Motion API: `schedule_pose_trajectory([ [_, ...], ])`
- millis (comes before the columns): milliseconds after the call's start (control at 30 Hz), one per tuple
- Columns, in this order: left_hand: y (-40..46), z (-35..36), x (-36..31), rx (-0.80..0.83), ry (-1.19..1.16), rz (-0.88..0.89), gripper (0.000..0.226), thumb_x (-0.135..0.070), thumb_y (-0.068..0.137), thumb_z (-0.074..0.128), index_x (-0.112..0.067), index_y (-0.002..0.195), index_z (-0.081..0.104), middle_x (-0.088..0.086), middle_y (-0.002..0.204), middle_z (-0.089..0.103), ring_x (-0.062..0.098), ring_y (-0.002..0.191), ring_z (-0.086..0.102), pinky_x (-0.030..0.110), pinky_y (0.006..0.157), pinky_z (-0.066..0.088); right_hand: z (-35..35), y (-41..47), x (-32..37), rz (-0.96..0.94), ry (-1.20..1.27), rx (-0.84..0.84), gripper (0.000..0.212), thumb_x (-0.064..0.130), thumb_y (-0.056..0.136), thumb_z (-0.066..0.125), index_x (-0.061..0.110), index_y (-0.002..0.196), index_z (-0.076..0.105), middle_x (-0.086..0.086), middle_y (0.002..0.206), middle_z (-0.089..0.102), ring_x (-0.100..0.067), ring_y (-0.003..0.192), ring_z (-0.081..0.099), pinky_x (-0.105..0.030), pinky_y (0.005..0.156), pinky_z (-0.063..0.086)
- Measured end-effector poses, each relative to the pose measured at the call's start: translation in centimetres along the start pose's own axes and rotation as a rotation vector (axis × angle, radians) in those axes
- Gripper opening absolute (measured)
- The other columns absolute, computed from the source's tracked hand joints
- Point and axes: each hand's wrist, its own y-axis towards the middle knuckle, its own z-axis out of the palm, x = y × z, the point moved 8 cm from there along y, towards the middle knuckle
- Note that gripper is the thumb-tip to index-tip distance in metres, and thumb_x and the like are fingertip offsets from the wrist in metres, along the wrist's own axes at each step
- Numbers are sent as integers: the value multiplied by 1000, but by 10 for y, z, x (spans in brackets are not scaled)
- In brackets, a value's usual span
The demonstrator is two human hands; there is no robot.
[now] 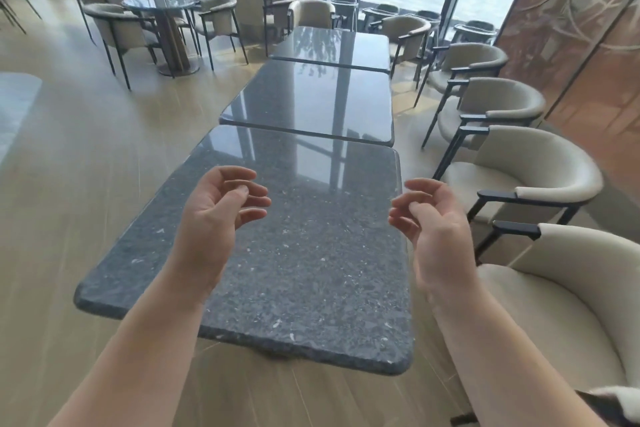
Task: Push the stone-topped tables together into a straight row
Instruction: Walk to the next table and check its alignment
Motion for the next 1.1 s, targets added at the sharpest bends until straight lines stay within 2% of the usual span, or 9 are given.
schedule_pose_trajectory([
  [267,46,-183,-52,-5,12,8,21,-15,90,49,-14,103,65,4,85,73,23,83,71,29,72,58,192,-35,-37,6,27,34,30,8,80,46,13,105,62,3,77,70,-13,74,65,-27,71,56],
  [467,79,-284,-64,-19,4,-14,21,-15,89,49,-13,103,64,6,86,71,24,83,70,33,73,57,290,-48,-63,21,42,7,30,7,80,46,13,105,62,2,77,70,-15,75,64,-29,71,55],
  [700,117,-348,-49,-55,-32,-58,20,-14,88,49,-11,103,62,3,81,72,21,78,70,31,71,58,356,-36,-93,43,15,-10,30,-5,92,41,12,105,62,1,78,69,-15,74,64,-28,70,56],
  [933,186,-404,-41,-70,28,-43,21,-14,91,48,-11,105,64,4,85,72,23,82,71,33,73,58,429,13,-129,37,28,44,29,1,87,43,13,106,62,1,79,69,-15,75,64,-26,71,57],
  [1100,245,-446,-36,-116,39,-45,21,-15,91,49,-12,104,65,5,86,73,24,82,71,31,73,58,496,63,-161,85,-9,88,32,-8,94,39,12,105,62,2,78,69,-14,74,64,-28,72,55],
])
